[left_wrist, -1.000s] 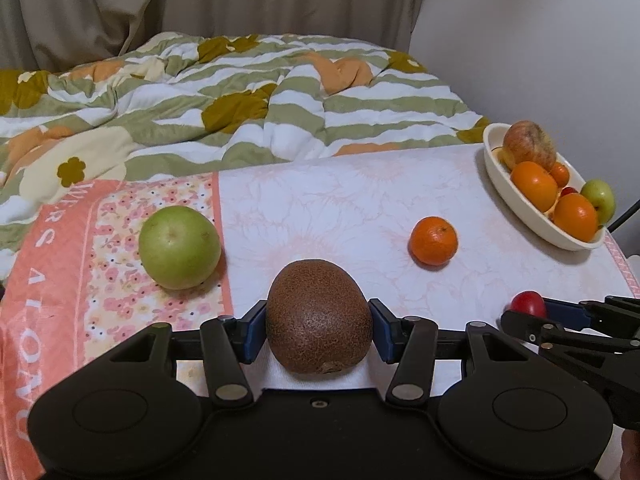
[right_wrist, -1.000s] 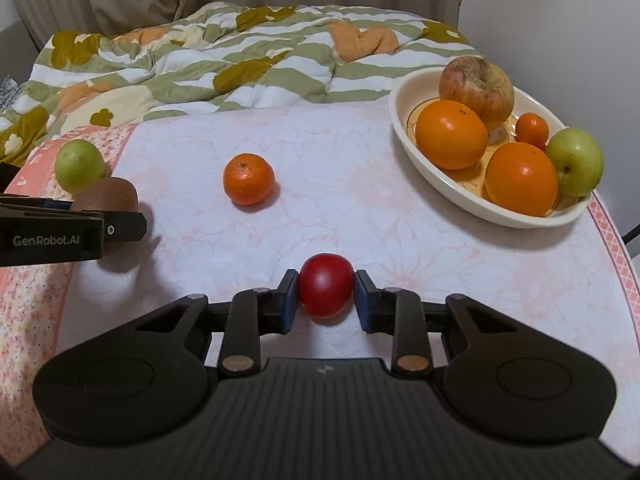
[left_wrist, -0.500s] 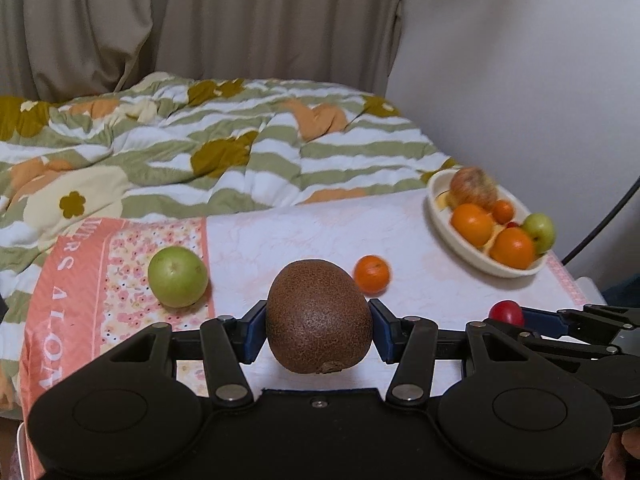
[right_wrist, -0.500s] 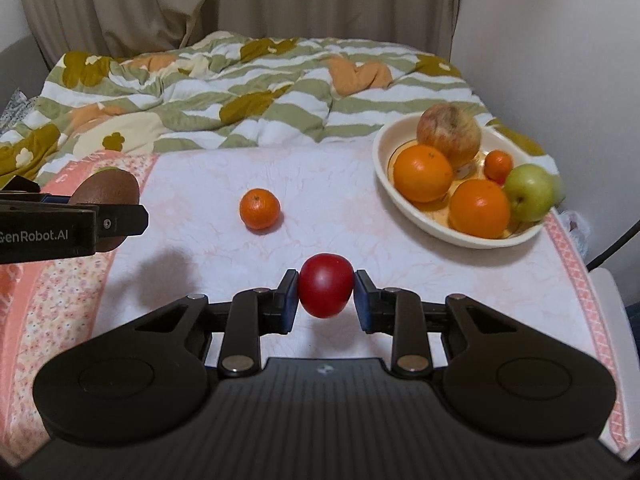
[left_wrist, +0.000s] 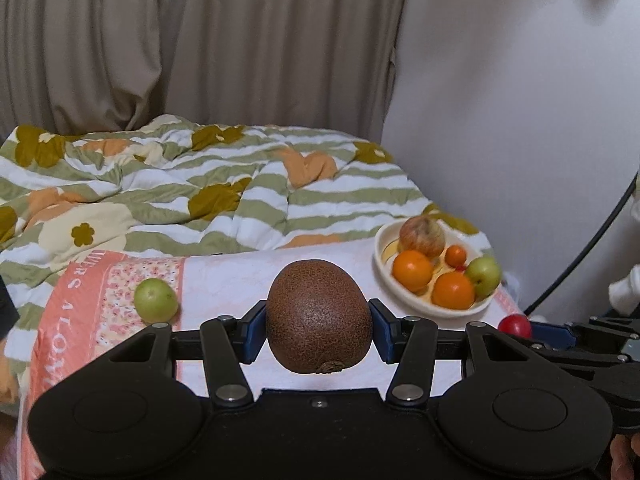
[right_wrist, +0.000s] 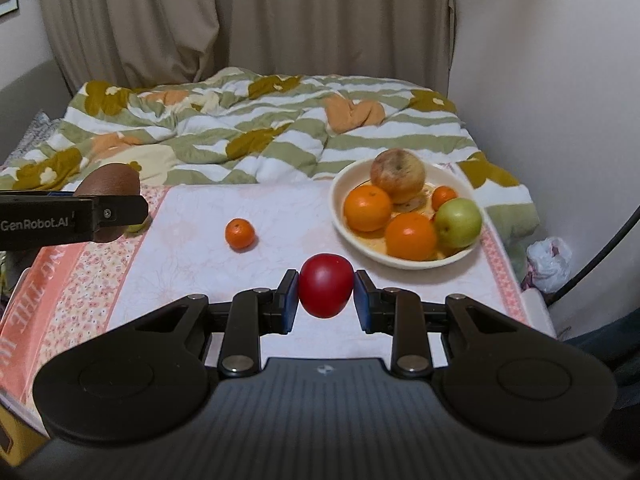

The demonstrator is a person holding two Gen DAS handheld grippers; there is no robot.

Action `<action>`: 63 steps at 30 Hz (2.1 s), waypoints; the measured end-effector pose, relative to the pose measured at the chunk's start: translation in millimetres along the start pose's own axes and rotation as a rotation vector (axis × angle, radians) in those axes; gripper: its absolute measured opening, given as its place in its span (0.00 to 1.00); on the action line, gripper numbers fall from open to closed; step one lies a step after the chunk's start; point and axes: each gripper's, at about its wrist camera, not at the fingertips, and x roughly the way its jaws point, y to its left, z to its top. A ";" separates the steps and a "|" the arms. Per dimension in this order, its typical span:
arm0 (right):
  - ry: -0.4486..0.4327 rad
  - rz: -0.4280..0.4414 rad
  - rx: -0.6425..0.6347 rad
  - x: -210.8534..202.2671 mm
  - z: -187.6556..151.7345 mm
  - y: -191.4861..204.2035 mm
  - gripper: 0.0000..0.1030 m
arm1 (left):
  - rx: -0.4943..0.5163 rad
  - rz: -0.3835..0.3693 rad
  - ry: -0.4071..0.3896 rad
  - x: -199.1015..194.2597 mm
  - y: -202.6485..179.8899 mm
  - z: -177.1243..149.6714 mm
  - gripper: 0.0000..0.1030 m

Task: Organize fruits
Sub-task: 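Carry the kiwi and tomato to the cream bowl and release them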

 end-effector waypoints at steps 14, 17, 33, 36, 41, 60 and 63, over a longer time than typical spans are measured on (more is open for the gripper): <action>-0.049 0.082 -0.094 -7.2 20.4 -109.8 0.43 | -0.086 0.033 -0.039 22.6 -98.7 8.9 0.55; -0.045 0.085 -0.103 4.3 27.4 -129.0 0.43 | -0.094 0.028 -0.030 38.8 -112.9 13.7 0.55; 0.016 0.046 -0.003 89.7 59.1 -188.6 0.43 | -0.011 -0.044 0.139 172.9 -146.4 39.2 0.55; 0.031 0.031 0.015 101.1 61.5 -194.3 0.43 | 0.026 -0.053 0.179 193.5 -151.8 42.6 0.55; 0.053 0.010 0.054 117.1 64.0 -202.6 0.43 | 0.070 -0.066 0.232 217.9 -156.3 44.6 0.55; 0.080 0.024 0.083 145.8 80.2 -202.1 0.43 | 0.098 -0.054 0.140 190.6 -143.6 55.6 0.94; 0.094 0.045 0.081 154.8 81.2 -197.5 0.43 | 0.079 -0.031 0.136 182.7 -135.2 53.6 0.94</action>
